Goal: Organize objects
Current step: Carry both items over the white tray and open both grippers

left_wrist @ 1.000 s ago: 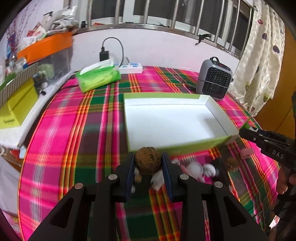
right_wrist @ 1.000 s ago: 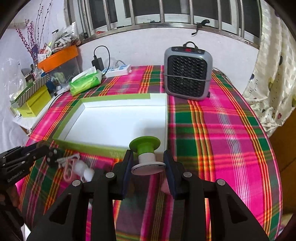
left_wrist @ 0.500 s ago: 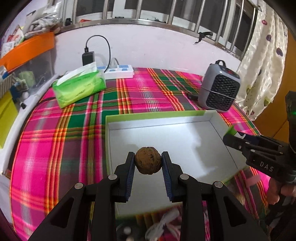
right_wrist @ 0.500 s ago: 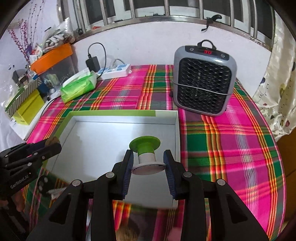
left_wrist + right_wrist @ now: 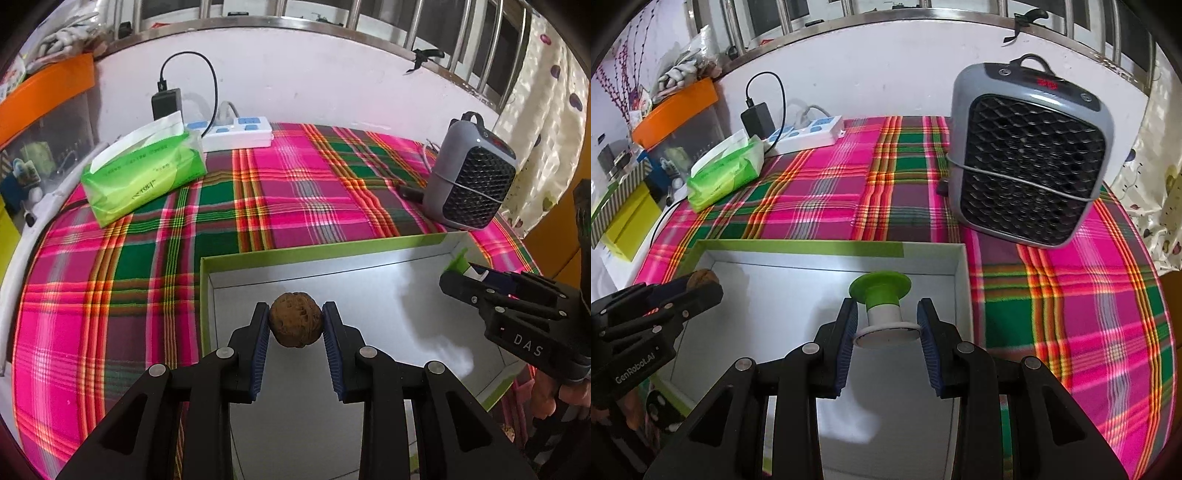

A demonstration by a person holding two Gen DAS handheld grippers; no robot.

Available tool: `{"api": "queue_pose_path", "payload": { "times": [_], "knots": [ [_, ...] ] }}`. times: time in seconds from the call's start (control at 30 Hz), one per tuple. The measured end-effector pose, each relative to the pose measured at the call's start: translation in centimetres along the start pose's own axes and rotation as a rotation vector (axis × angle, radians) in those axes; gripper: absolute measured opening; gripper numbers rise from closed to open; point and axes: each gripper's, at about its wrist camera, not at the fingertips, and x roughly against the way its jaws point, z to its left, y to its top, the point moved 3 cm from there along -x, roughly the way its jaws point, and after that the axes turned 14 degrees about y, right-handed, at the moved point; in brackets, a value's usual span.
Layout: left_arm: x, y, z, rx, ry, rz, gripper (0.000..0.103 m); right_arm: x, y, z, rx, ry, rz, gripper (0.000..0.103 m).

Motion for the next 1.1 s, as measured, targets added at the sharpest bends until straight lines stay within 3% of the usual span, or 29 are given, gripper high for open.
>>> {"api": "queue_pose_path", "payload": {
  "times": [1.1],
  "knots": [
    [-1.1, -0.3, -0.8, -0.047, 0.033, 0.0, 0.029, -1.3, 0.2, 0.3, 0.049, -0.035, -0.003, 0.036]
  ]
}}
